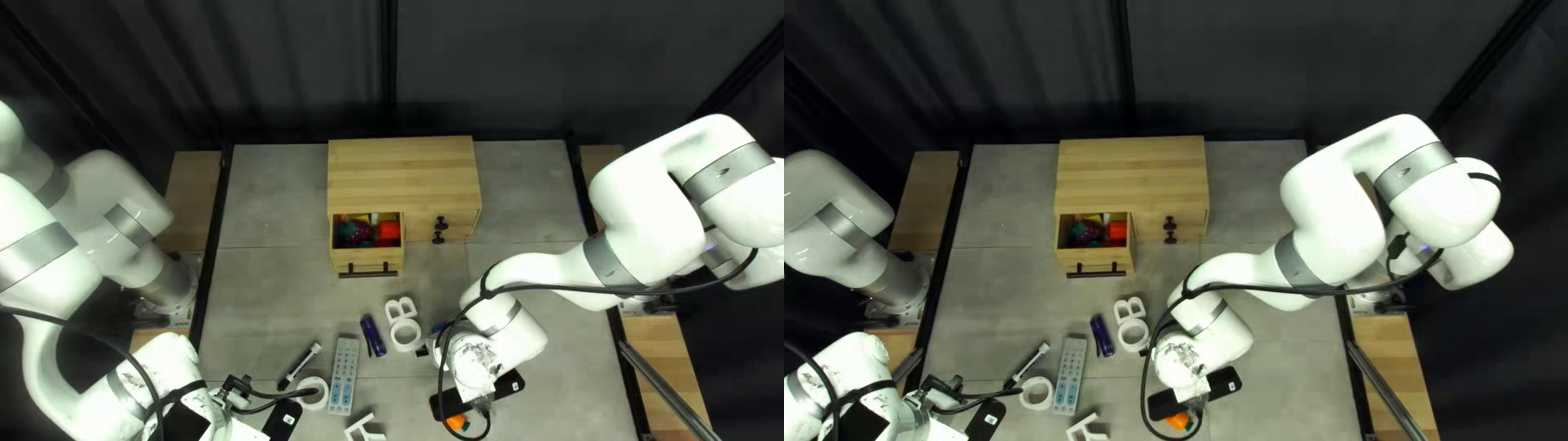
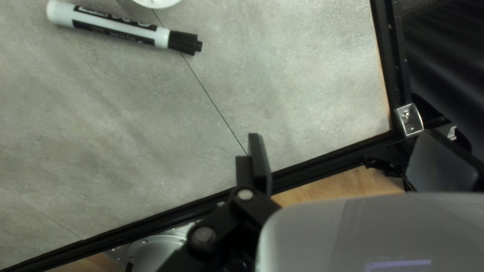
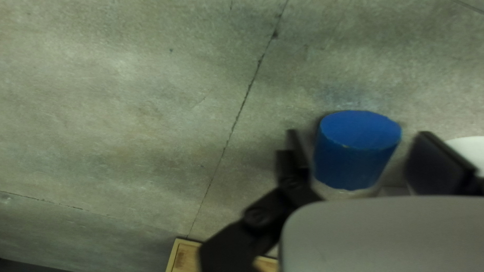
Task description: Open drawers and place objects into drawer and close
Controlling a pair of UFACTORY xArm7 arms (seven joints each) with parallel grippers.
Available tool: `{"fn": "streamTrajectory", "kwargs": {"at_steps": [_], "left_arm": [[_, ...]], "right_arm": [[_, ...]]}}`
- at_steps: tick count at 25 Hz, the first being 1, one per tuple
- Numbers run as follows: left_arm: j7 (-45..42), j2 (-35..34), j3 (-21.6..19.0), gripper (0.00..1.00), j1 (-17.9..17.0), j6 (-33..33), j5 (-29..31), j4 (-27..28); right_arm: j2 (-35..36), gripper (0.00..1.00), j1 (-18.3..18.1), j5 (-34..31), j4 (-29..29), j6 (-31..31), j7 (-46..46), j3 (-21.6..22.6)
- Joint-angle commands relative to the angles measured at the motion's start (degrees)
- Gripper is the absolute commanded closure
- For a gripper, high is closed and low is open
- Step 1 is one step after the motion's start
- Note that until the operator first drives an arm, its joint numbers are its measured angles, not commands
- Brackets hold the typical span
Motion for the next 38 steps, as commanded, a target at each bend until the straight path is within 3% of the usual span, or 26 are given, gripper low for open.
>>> {"fn": "streamTrajectory", "kwargs": {"at_steps": [1, 9, 13, 20, 27, 36, 37, 38], "left_arm": [[0.00, 0.00, 0.00, 0.00, 0.00, 0.00, 0.00, 0.00], [0.00, 0.00, 0.00, 0.00, 0.00, 0.00, 0.00, 0.00], [0.00, 0.00, 0.00, 0.00, 0.00, 0.00, 0.00, 0.00], [0.00, 0.00, 0.00, 0.00, 0.00, 0.00, 0.00, 0.00], [0.00, 0.00, 0.00, 0.00, 0.00, 0.00, 0.00, 0.00], [0.00, 0.00, 0.00, 0.00, 0.00, 0.00, 0.00, 0.00], [0.00, 0.00, 0.00, 0.00, 0.00, 0.00, 0.00, 0.00], [0.00, 0.00, 0.00, 0.00, 0.00, 0.00, 0.00, 0.00]], "right_arm": [[-1.49, 0.92, 0.90, 0.09, 0.85, 2.70, 0.96, 0.19], [-5.56, 0.99, 2.41, 0.29, 11.51, 17.88, 6.40, -1.23], [-8.98, 1.00, 1.07, -0.30, 12.61, 19.02, 12.40, -3.67], [-10.58, 1.00, -1.87, -2.46, 14.78, 16.10, 18.76, -7.70], [-9.73, 1.00, -6.35, -4.66, 12.94, 6.17, 16.97, -10.95], [-8.47, 0.99, -9.17, -5.30, 12.91, 0.67, 13.08, -12.21], [-8.61, 0.98, -9.26, -5.27, 12.81, 0.56, 12.68, -12.20], [-8.72, 0.78, -9.29, -5.26, 12.74, 0.54, 12.45, -12.18]]}}
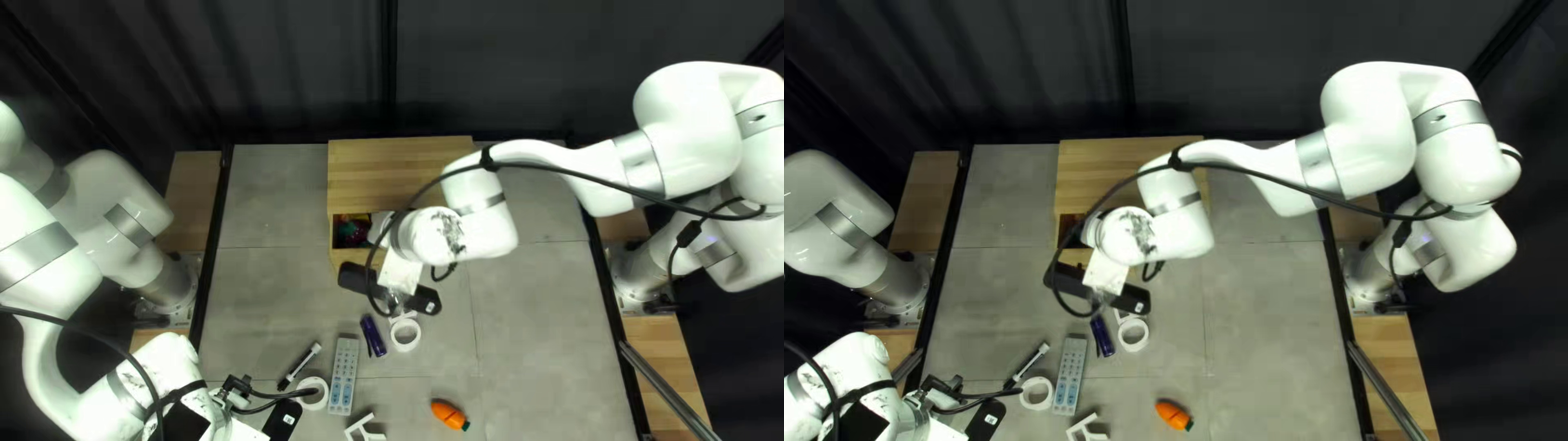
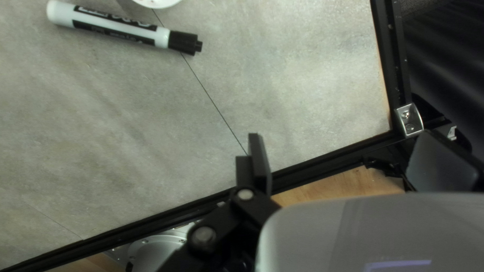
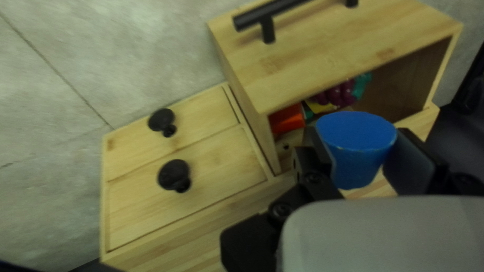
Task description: Open drawers and place objects into drawer and close
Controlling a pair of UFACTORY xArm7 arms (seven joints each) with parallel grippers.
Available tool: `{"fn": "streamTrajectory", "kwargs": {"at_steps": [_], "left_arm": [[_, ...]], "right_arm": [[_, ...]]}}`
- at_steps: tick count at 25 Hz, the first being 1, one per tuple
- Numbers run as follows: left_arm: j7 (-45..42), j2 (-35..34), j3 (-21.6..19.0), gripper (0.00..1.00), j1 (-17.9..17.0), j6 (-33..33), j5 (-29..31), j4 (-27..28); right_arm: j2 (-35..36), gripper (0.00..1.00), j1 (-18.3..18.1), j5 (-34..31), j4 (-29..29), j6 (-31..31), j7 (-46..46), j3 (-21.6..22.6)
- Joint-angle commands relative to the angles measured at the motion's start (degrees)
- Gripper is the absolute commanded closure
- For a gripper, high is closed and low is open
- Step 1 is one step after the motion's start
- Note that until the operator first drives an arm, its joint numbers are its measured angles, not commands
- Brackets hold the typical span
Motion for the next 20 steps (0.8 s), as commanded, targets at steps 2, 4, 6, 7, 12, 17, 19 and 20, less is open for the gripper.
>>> {"fn": "streamTrajectory", "kwargs": {"at_steps": [2, 4, 6, 7, 12, 17, 19, 20], "left_arm": [[0.00, 0.00, 0.00, 0.00, 0.00, 0.00, 0.00, 0.00], [0.00, 0.00, 0.00, 0.00, 0.00, 0.00, 0.00, 0.00], [0.00, 0.00, 0.00, 0.00, 0.00, 0.00, 0.00, 0.00], [0.00, 0.00, 0.00, 0.00, 0.00, 0.00, 0.00, 0.00], [0.00, 0.00, 0.00, 0.00, 0.00, 0.00, 0.00, 0.00], [0.00, 0.00, 0.00, 0.00, 0.00, 0.00, 0.00, 0.00], [0.00, 0.00, 0.00, 0.00, 0.00, 0.00, 0.00, 0.00], [0.00, 0.00, 0.00, 0.00, 0.00, 0.00, 0.00, 0.00]], "right_arm": [[-0.66, 0.15, -0.37, 0.10, -0.59, -0.61, -1.66, 0.08], [-0.57, 0.00, -0.08, 0.26, -0.43, -0.42, -1.50, 0.34], [-0.49, 0.00, 0.19, 0.39, -0.47, -0.29, -1.22, 0.58], [-0.50, 0.00, 0.31, 0.40, -0.58, -0.28, -1.06, 0.65], [-1.89, 0.00, 1.90, -0.40, -2.16, 0.67, 1.35, 1.29], [-3.04, 0.00, 6.00, -0.01, -2.42, 5.85, 7.01, 3.77], [-3.77, 0.00, 8.47, 0.69, -3.13, 8.44, 8.61, 5.83], [-3.64, 0.00, 9.57, 0.94, -3.00, 9.75, 8.89, 6.76]]}}
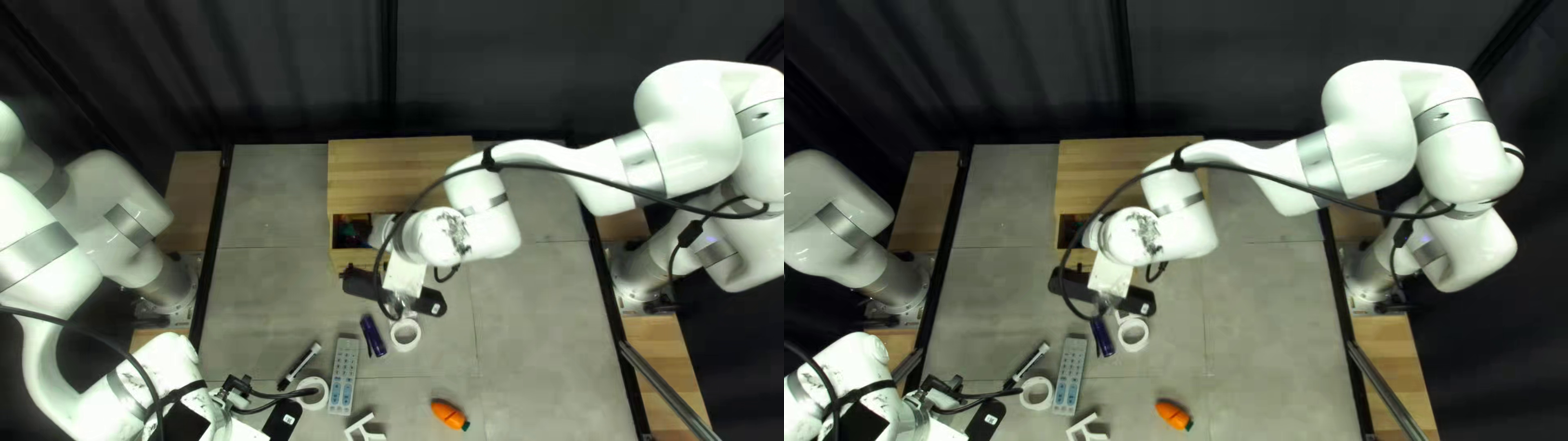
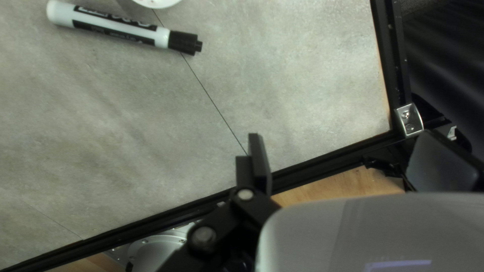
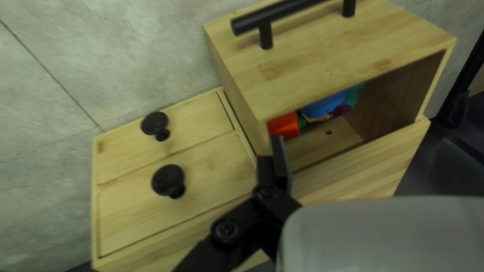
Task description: Open drawers and place objects into drawer and close
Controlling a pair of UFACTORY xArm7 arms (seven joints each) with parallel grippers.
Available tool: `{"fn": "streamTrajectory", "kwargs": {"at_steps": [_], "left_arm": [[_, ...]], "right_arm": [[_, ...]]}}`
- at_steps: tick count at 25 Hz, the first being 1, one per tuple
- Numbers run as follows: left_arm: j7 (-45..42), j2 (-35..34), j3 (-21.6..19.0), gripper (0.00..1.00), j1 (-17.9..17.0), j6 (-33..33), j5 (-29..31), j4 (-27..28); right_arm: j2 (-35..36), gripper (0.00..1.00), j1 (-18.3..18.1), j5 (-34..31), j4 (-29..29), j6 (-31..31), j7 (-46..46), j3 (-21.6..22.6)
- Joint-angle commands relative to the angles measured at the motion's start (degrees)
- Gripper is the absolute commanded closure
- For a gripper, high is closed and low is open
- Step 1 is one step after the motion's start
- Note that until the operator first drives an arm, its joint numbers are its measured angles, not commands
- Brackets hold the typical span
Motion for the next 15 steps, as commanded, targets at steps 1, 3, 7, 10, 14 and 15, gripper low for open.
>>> {"fn": "streamTrajectory", "kwargs": {"at_steps": [1, 3, 7, 10, 14, 15], "left_arm": [[0.00, 0.00, 0.00, 0.00, 0.00, 0.00, 0.00, 0.00], [0.00, 0.00, 0.00, 0.00, 0.00, 0.00, 0.00, 0.00], [0.00, 0.00, 0.00, 0.00, 0.00, 0.00, 0.00, 0.00], [0.00, 0.00, 0.00, 0.00, 0.00, 0.00, 0.00, 0.00], [0.00, 0.00, 0.00, 0.00, 0.00, 0.00, 0.00, 0.00], [0.00, 0.00, 0.00, 0.00, 0.00, 0.00, 0.00, 0.00]], "right_arm": [[0.00, 0.00, 5.81, 1.72, 0.25, 6.74, 2.13, 4.95], [1.98, 0.00, 8.22, 2.55, 2.30, 9.56, 1.20, 7.27], [8.42, 0.00, 12.53, 3.61, 8.82, 14.64, -2.23, 11.43], [12.67, 0.00, 15.38, 3.81, 12.64, 16.89, -2.85, 13.61], [14.44, 0.00, 17.34, 3.44, 11.67, 15.83, -4.74, 15.70], [14.60, 0.00, 17.39, 3.37, 11.33, 15.40, -5.09, 15.88]]}}
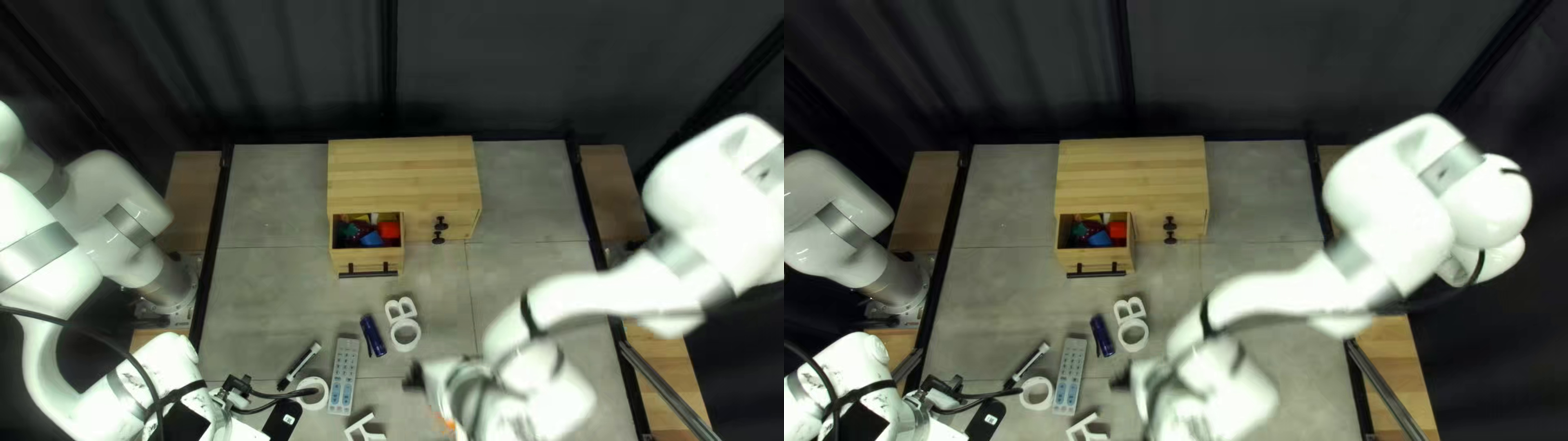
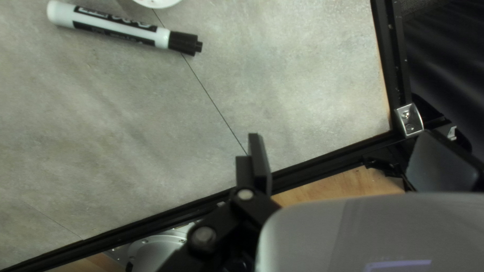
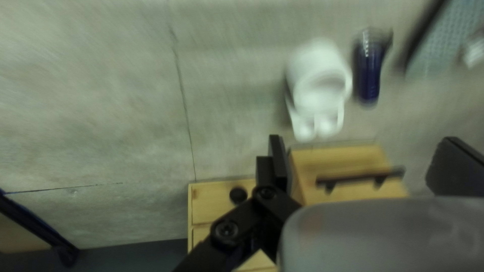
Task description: Open drawers and place objects into drawer and close
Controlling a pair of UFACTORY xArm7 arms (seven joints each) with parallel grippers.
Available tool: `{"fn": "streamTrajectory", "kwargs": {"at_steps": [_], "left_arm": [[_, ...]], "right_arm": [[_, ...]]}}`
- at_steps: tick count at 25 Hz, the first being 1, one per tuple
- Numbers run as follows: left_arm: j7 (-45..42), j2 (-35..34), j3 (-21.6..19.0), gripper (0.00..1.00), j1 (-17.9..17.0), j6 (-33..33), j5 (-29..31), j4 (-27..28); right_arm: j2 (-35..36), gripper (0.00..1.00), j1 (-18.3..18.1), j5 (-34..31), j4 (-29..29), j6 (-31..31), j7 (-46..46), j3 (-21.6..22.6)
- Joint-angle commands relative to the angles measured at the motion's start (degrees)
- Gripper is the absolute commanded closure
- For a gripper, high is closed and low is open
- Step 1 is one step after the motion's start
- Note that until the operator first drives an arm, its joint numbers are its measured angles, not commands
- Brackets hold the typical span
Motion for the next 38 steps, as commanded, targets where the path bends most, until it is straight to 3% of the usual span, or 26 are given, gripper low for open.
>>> {"fn": "streamTrajectory", "kwargs": {"at_steps": [1, 11, 17, 30, 33, 34, 35, 36, 38], "left_arm": [[0.00, 0.00, 0.00, 0.00, 0.00, 0.00, 0.00, 0.00], [0.00, 0.00, 0.00, 0.00, 0.00, 0.00, 0.00, 0.00], [0.00, 0.00, 0.00, 0.00, 0.00, 0.00, 0.00, 0.00], [0.00, 0.00, 0.00, 0.00, 0.00, 0.00, 0.00, 0.00], [0.00, 0.00, 0.00, 0.00, 0.00, 0.00, 0.00, 0.00], [0.00, 0.00, 0.00, 0.00, 0.00, 0.00, 0.00, 0.00], [0.00, 0.00, 0.00, 0.00, 0.00, 0.00, 0.00, 0.00], [0.00, 0.00, 0.00, 0.00, 0.00, 0.00, 0.00, 0.00], [0.00, 0.00, 0.00, 0.00, 0.00, 0.00, 0.00, 0.00]], "right_arm": [[1.48, 0.00, 0.89, -0.45, -1.59, -2.16, -2.20, 1.49], [2.13, 0.00, -1.74, -1.82, -7.64, -11.87, -7.87, 1.86], [4.06, 0.00, -2.92, -1.82, -6.48, -13.54, -13.05, 2.55], [5.09, 0.02, -6.12, -1.40, -9.99, -20.65, -16.75, 2.70], [5.34, 0.20, -6.42, -1.13, -9.65, -20.75, -17.14, 2.74], [5.54, 0.43, -6.46, -1.10, -9.55, -20.90, -17.10, 2.72], [5.76, 0.90, -6.53, -1.03, -9.41, -21.00, -17.14, 2.73], [5.91, 0.96, -6.58, -0.96, -9.29, -21.05, -17.18, 2.74], [6.30, 0.96, -6.68, -0.73, -8.82, -20.96, -17.33, 2.79]]}}
